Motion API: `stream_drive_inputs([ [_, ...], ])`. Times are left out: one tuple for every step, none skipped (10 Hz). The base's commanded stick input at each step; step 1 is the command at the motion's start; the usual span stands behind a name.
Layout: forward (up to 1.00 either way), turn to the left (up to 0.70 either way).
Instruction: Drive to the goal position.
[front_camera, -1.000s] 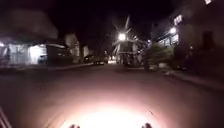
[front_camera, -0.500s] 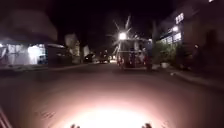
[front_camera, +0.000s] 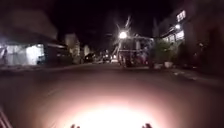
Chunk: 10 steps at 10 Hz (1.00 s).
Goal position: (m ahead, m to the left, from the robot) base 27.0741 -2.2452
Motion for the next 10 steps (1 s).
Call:
stream_drive_inputs([
  [0.60, 0.00],
  [0.60, 0.00],
  [0.60, 0.00],
  [0.60, 0.00],
  [0.60, 0.00],
  [0.60, 0.00],
  [0.60, 0.00],
  [0.60, 0.00],
  [0.60, 0.00],
  [0.60, 0.00],
])
